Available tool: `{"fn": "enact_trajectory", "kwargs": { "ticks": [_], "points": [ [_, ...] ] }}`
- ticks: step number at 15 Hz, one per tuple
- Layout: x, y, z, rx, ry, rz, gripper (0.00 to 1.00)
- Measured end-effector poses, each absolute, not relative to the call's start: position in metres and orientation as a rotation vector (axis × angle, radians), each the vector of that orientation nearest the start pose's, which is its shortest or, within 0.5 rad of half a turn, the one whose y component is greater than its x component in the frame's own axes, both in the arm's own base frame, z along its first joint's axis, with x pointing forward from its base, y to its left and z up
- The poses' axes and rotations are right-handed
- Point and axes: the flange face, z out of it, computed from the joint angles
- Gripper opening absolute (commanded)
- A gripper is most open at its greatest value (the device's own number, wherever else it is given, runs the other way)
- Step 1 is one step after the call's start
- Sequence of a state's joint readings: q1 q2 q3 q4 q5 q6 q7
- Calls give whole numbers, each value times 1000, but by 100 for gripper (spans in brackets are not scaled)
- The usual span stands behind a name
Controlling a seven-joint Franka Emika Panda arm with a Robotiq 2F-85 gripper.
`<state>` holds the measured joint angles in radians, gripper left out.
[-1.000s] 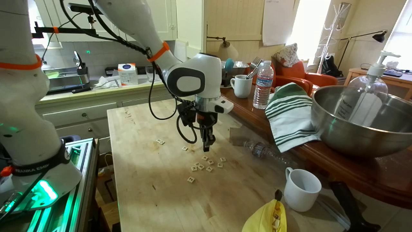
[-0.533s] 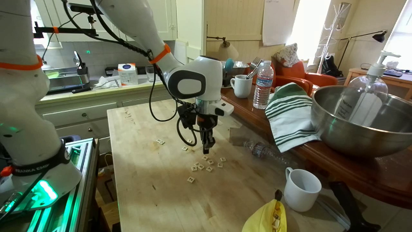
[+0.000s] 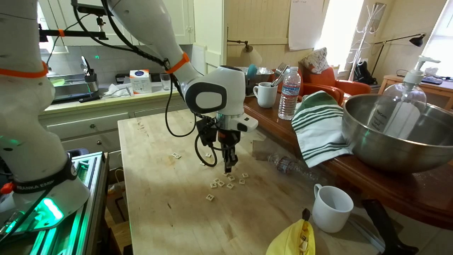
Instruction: Move the block letters to the left
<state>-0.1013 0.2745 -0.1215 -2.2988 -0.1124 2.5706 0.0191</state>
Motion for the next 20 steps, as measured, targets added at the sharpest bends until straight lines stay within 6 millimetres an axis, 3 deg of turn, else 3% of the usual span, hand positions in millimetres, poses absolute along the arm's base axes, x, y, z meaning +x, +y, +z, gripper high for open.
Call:
{"fn": "enact_trajectory", "kwargs": {
  "ticks": [10,20],
  "points": [
    [522,-115,218,-3248,136,32,0],
    [533,-63,217,-3254,-657,-81,0]
  ]
}}
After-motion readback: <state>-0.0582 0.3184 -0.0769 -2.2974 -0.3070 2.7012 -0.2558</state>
